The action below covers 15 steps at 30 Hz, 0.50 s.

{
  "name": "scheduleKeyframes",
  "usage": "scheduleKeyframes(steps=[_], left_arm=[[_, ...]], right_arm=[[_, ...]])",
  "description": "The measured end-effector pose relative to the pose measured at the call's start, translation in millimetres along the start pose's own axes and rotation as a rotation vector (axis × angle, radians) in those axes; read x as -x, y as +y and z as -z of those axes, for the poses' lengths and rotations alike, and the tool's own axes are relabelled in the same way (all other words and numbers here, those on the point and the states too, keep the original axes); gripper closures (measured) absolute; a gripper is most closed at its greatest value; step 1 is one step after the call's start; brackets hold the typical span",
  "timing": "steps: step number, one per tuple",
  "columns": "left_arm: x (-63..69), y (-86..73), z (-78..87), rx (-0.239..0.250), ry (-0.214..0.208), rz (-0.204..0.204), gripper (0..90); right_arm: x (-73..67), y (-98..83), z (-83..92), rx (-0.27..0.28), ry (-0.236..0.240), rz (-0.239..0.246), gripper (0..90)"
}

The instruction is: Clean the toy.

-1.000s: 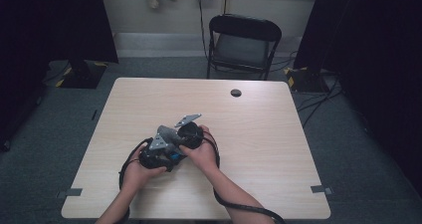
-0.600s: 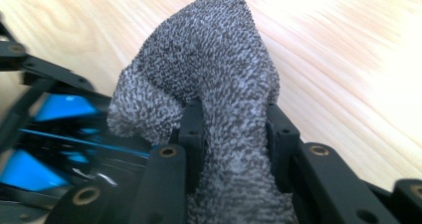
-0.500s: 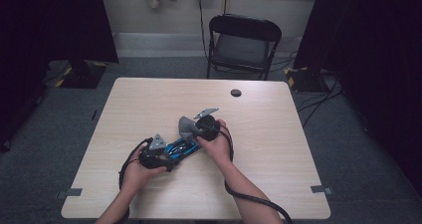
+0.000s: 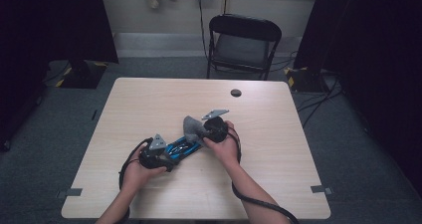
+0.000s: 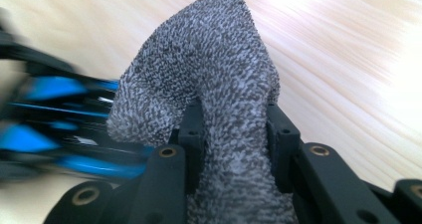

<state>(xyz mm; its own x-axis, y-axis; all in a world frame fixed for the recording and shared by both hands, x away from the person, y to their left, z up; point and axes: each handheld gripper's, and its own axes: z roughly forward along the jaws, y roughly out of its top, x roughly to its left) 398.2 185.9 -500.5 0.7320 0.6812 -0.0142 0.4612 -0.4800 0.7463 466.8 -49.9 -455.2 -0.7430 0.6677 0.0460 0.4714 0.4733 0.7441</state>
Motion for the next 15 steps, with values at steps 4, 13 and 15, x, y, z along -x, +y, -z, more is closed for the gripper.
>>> scheduleKeyframes(steps=[4,13,15], left_arm=[[-0.2,0.0,0.1,-0.001,0.001,-0.002,24.3],[-0.2,0.0,0.1,0.000,0.000,-0.002,24.3],[-0.2,0.0,0.1,0.000,0.001,-0.002,24.3]], right_arm=[[-27.1,7.8,-4.1,0.005,0.073,0.044,67.1],[-58.5,14.5,-16.2,0.003,0.144,0.092,38.5],[-57.4,15.2,-14.0,0.016,0.144,0.105,36.5]])
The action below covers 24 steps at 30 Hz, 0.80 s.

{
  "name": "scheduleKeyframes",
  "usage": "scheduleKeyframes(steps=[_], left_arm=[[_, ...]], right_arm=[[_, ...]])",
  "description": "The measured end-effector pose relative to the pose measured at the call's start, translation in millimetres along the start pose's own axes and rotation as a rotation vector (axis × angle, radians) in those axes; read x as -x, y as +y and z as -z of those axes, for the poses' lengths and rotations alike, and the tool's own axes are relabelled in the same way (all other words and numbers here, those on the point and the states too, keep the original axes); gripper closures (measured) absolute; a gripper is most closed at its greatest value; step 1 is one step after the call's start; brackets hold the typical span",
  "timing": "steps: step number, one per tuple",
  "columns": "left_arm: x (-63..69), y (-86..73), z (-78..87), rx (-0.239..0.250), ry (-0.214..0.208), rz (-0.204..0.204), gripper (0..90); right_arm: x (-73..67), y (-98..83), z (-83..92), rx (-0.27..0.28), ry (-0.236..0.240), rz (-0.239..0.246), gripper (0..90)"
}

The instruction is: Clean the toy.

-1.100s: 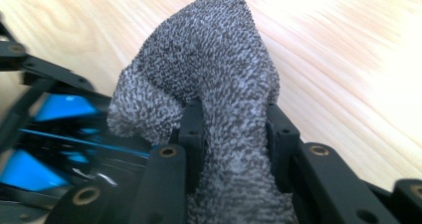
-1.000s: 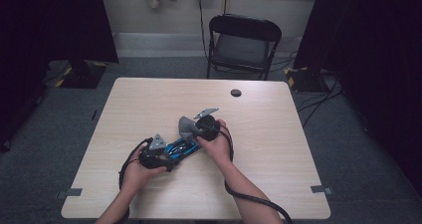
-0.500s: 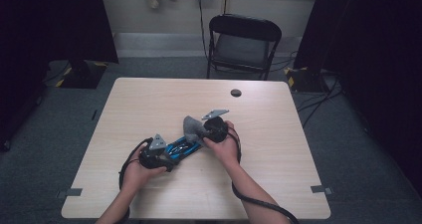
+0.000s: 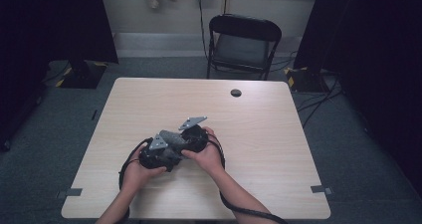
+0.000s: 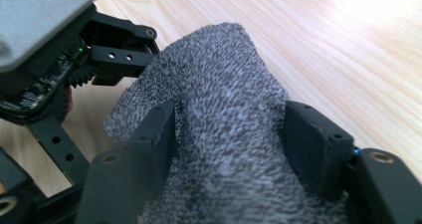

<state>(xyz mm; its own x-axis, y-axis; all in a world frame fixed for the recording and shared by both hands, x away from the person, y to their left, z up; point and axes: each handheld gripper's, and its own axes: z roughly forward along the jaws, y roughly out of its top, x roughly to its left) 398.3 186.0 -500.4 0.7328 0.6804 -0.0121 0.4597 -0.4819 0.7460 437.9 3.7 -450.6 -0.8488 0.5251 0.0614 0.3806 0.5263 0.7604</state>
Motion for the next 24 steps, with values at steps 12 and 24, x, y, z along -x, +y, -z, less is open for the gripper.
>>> scheduleKeyframes(steps=[12,24], left_arm=[[0.5,0.6,-0.4,-0.001,0.008,-0.002,24.2],[1.7,1.7,-1.9,0.000,0.007,0.005,24.3]], right_arm=[[-4.8,-5.2,3.5,-0.020,-0.012,0.123,77.7],[30.1,-12.2,13.1,-0.039,-0.092,0.002,78.9]])
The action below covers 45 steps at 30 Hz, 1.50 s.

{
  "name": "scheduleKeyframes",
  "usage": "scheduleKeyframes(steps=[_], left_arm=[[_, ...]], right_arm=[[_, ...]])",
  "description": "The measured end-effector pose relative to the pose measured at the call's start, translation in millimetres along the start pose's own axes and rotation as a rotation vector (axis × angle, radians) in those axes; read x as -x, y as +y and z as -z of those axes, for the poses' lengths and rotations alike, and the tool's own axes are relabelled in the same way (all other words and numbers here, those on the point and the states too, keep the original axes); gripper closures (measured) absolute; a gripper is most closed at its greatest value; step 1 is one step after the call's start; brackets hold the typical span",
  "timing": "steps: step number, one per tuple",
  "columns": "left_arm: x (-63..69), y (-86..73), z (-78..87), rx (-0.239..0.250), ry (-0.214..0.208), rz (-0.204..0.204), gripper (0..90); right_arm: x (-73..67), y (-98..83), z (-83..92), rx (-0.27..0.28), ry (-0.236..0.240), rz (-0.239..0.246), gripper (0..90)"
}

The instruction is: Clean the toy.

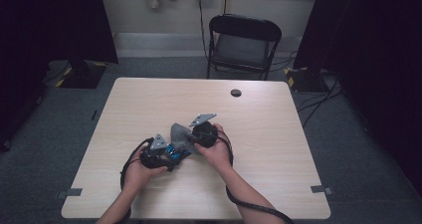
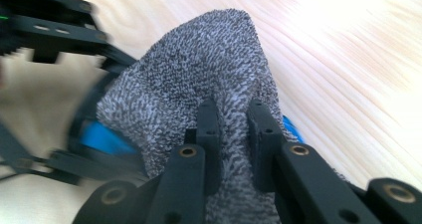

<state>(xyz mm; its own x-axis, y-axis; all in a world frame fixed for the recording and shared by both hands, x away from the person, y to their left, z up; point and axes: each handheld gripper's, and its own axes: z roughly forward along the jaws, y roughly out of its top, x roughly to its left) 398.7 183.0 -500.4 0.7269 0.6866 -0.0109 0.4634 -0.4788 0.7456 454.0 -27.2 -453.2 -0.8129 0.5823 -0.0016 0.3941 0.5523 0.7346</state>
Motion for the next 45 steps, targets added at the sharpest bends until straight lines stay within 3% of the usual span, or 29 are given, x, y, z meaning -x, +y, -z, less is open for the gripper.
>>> scheduleKeyframes(steps=[7,22,33,38,43,45], left_arm=[[0.0,0.0,0.0,0.000,0.000,0.000,24.3],[-0.1,0.0,0.0,0.001,-0.001,0.001,24.3],[-0.1,0.0,0.0,0.000,-0.001,0.000,24.3],[0.0,0.0,0.0,0.000,-0.001,0.000,24.3],[0.0,0.0,0.0,-0.001,0.000,0.001,24.3],[0.1,0.0,-0.1,0.001,-0.002,0.005,24.3]], right_arm=[[20.1,-8.4,-0.8,-0.003,-0.026,-0.065,78.9],[35.0,-14.1,-1.1,-0.026,-0.081,-0.090,79.0],[53.4,-28.4,-0.3,-0.047,-0.097,-0.149,79.0],[57.7,-29.7,2.0,-0.060,-0.131,-0.136,79.1],[62.3,-31.1,8.7,-0.046,-0.165,-0.150,79.1],[63.3,-29.2,15.9,-0.011,-0.169,-0.173,79.1]])
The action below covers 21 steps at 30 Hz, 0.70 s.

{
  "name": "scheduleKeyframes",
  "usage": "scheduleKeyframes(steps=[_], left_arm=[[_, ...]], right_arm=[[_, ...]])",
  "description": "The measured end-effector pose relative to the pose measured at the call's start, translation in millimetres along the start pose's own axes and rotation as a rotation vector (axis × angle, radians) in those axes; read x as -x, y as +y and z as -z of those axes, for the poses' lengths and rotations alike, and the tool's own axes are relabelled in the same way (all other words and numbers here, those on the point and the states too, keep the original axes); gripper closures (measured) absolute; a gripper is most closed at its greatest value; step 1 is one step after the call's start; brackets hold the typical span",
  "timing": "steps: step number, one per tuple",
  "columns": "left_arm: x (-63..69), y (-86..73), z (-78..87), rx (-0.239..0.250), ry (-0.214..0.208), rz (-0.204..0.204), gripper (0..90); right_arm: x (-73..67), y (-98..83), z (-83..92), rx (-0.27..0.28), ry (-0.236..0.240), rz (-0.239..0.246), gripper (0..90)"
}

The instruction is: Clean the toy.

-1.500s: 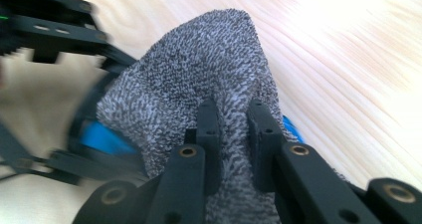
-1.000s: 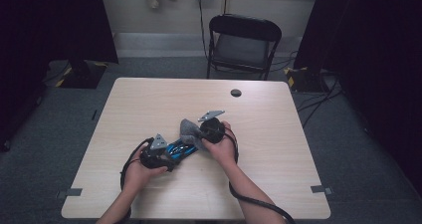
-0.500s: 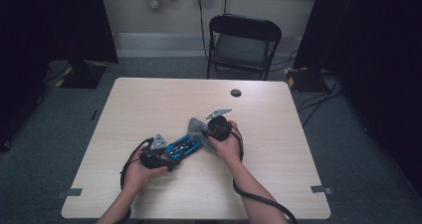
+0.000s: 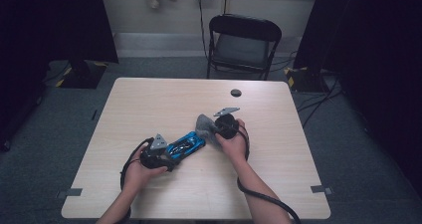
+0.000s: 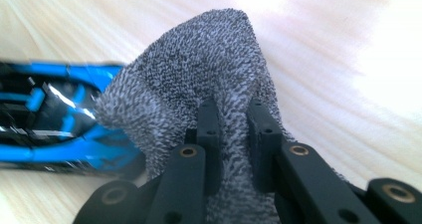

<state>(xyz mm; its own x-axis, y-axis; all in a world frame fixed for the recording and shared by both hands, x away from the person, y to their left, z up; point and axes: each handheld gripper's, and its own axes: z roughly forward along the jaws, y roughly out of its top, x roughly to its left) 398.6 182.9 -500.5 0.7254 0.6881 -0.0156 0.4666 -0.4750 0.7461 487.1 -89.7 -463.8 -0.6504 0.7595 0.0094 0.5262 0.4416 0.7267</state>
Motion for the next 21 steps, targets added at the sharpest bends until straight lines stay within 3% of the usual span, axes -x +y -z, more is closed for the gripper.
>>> scheduleKeyframes(steps=[6,10,15,18,21], left_arm=[[-0.1,0.0,0.0,0.000,0.000,0.001,24.3],[0.0,0.0,0.0,-0.001,0.001,-0.001,24.2],[-0.3,0.1,0.2,-0.001,0.001,-0.004,24.3],[-0.7,0.1,0.4,-0.001,0.001,-0.005,24.2],[-0.7,0.1,0.4,-0.002,0.002,-0.006,24.2]], right_arm=[[-14.4,13.5,16.4,0.055,0.047,0.035,79.1],[-43.9,19.2,18.6,0.071,0.118,0.100,79.0],[-83.8,15.8,5.3,0.050,0.209,0.165,79.0],[-100.2,15.3,0.0,0.059,0.245,0.197,78.8],[-114.7,15.7,-2.9,0.043,0.242,0.272,78.8]])
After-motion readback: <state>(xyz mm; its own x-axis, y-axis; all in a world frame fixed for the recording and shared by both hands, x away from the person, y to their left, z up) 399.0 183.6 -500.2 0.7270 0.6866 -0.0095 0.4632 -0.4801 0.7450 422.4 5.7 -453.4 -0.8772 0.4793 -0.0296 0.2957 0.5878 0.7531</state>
